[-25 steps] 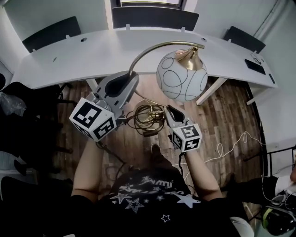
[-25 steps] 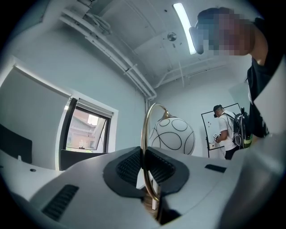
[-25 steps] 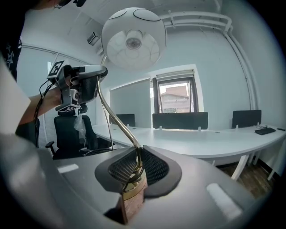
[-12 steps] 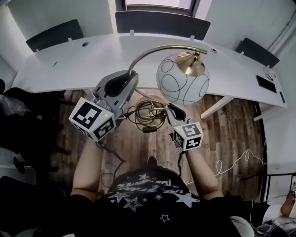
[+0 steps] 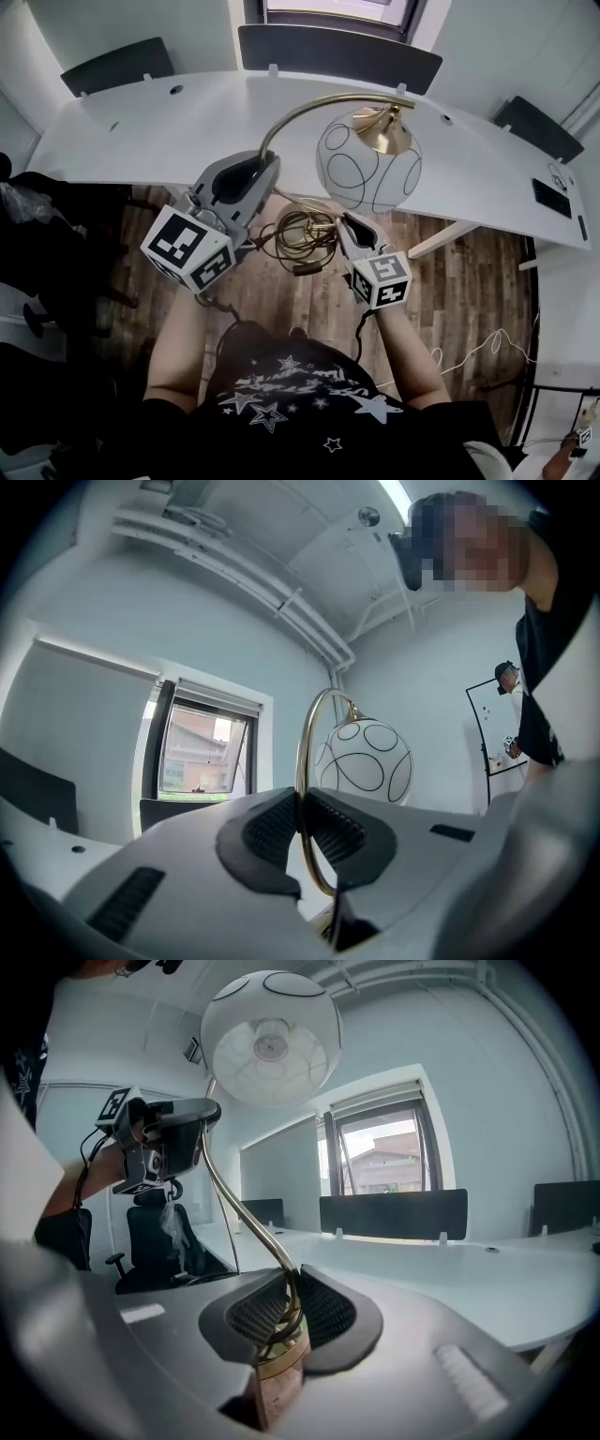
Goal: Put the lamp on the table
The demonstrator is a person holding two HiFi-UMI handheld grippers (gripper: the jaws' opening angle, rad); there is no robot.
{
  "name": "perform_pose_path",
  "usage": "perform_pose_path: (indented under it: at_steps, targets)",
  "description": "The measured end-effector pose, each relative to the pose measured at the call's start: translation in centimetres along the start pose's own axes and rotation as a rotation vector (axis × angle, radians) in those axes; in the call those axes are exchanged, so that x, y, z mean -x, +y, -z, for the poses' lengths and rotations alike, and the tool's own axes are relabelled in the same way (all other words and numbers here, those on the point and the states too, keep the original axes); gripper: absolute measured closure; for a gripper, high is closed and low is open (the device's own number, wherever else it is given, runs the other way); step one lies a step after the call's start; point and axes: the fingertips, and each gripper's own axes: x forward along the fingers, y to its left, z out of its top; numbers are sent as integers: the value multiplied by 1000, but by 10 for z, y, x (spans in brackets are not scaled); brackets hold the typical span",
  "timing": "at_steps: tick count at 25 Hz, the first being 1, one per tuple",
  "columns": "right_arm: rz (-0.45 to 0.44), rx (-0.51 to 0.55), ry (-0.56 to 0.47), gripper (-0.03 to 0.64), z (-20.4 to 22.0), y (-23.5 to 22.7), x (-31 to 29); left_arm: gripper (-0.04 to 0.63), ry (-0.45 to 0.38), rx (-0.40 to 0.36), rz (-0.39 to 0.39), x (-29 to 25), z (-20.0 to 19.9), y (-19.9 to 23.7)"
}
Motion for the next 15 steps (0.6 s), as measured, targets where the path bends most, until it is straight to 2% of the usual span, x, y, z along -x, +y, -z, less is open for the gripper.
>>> perform_pose_path:
  at_steps: [7,15]
  targets:
    - [-6,4,12,575,1,-6,-24,558,11,-22,-6,-13,6,20]
    - [57,2,30,575,-10,-25,-71,558,-11,-14,60,-43,15,73]
